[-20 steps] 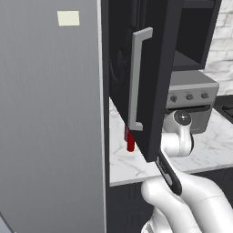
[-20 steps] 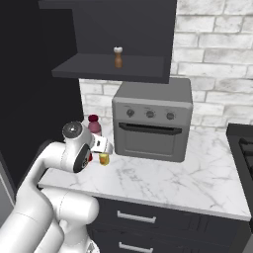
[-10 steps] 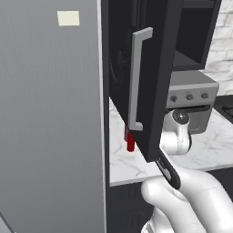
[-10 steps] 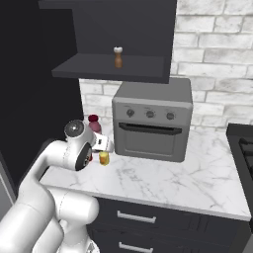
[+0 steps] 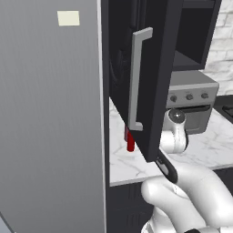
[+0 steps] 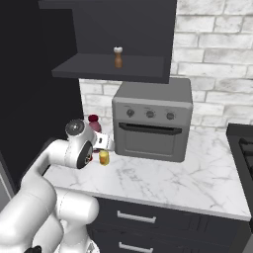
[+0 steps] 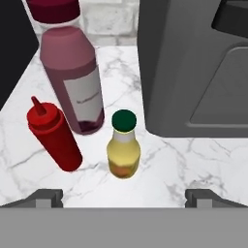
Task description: There are various items on the counter. Only move the condiments/shakers into the cabinet.
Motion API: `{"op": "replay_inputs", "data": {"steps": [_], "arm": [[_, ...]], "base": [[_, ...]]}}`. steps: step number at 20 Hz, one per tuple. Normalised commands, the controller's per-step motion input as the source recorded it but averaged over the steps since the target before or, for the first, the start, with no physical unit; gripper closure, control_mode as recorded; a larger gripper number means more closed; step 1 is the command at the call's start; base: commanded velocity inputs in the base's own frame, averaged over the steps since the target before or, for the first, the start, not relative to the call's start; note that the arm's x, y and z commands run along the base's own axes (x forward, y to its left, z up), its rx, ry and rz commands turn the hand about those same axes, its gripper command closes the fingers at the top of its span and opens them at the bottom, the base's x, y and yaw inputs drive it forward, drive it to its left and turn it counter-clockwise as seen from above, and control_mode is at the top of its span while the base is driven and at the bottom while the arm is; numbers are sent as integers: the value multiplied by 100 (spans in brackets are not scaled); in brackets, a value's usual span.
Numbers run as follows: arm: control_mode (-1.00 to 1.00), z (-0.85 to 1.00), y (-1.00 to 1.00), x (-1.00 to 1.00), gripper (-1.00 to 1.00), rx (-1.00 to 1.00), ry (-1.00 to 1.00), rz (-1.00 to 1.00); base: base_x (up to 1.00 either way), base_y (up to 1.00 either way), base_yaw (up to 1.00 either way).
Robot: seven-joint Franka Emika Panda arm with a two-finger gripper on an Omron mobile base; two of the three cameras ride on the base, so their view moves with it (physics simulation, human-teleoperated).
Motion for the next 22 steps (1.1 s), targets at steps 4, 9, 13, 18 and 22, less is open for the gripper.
{"op": "replay_inputs", "data": {"steps": [4,9,13,18,22], "arm": [[-100,-15,0,9,-100,-4,0,0],[-100,-12,0,6,-100,-1,0,0],[-100,-11,0,5,-100,0,0,0],[-100,-11,0,5,-100,0,0,0],[-100,-1,0,9,-100,0,0,0]], "base": [[0,0,0],[0,0,0],[0,0,0],[0,0,0],[0,0,0]]}}
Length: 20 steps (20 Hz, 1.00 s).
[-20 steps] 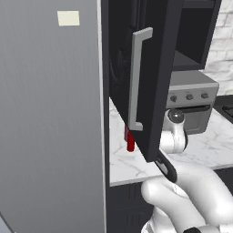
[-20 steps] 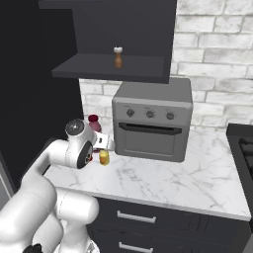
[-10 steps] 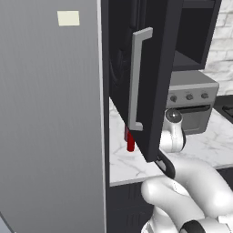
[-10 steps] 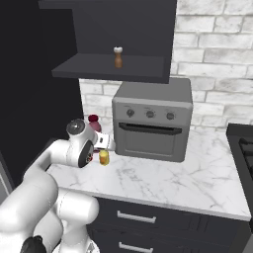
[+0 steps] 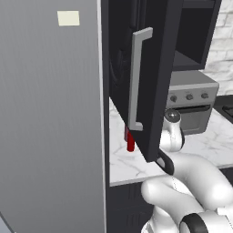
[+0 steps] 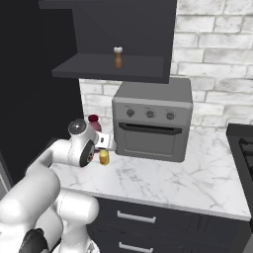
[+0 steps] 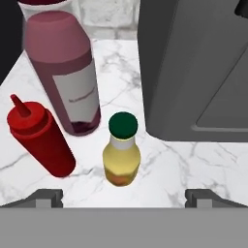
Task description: There are various items on the counter. Only move the condiments/shakers into the cabinet.
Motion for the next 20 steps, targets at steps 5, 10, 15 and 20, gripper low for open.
{"op": "replay_inputs", "data": {"steps": [5,10,15,20], "arm": [[-100,0,0,14,-100,0,0,0],[-100,0,0,11,-100,0,0,0],[-100,-5,0,3,-100,0,0,0],[-100,-10,0,0,-100,0,0,0]], "base": [[0,0,0],[0,0,0],[0,0,0],[0,0,0]]}}
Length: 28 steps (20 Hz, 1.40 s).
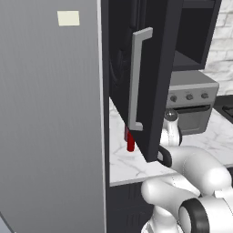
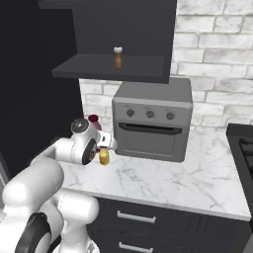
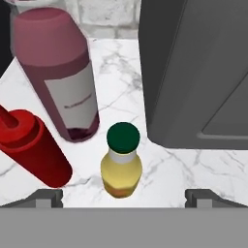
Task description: There are various items on the counter. Only move the condiments/shakers into the cabinet.
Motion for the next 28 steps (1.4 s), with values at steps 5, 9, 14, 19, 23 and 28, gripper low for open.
{"op": "replay_inputs", "data": {"steps": [5,9,14,19,23,28], "arm": [[-100,-9,0,7,-100,0,0,0],[-100,-6,0,14,-100,0,0,0],[-100,-7,0,11,-100,0,0,0],[-100,-3,0,8,-100,0,0,0],[-100,0,0,6,-100,0,0,0],[-100,0,0,7,-100,0,0,0]], "base": [[0,0,0],[0,0,0],[0,0,0],[0,0,0],[0,0,0],[0,0,0]]}}
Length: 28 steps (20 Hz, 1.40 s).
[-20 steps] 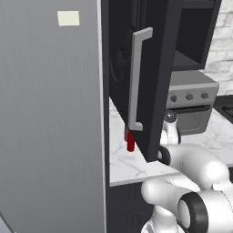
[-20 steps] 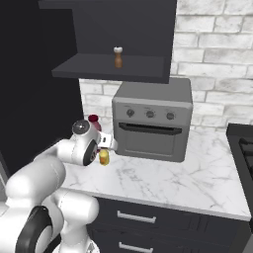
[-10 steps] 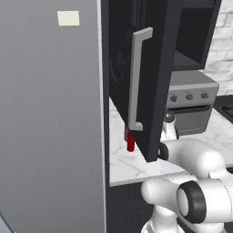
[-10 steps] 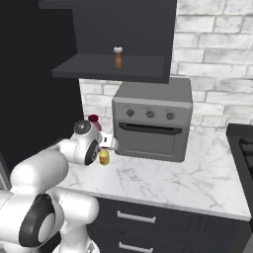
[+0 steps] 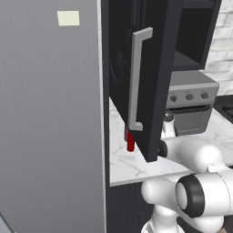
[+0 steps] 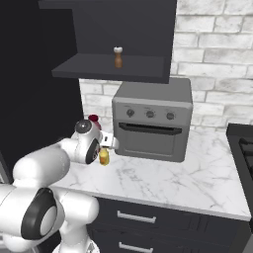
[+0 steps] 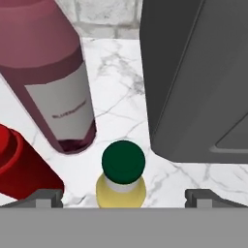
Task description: There are various items on the counter. Only move the condiments/shakers into the cabinet.
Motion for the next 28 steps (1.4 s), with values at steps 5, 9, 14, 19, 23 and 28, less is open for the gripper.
{"op": "replay_inputs", "data": {"steps": [5,9,14,19,23,28], "arm": [[-100,-3,0,8,-100,0,0,0],[-100,-4,0,3,-100,0,0,0],[-100,-6,0,1,-100,0,0,0],[-100,-3,0,4,-100,0,0,0],[-100,-2,0,10,-100,0,0,0],[-100,-1,0,8,-100,0,0,0]], "base": [[0,0,0],[0,0,0],[0,0,0],[0,0,0],[0,0,0],[0,0,0]]}}
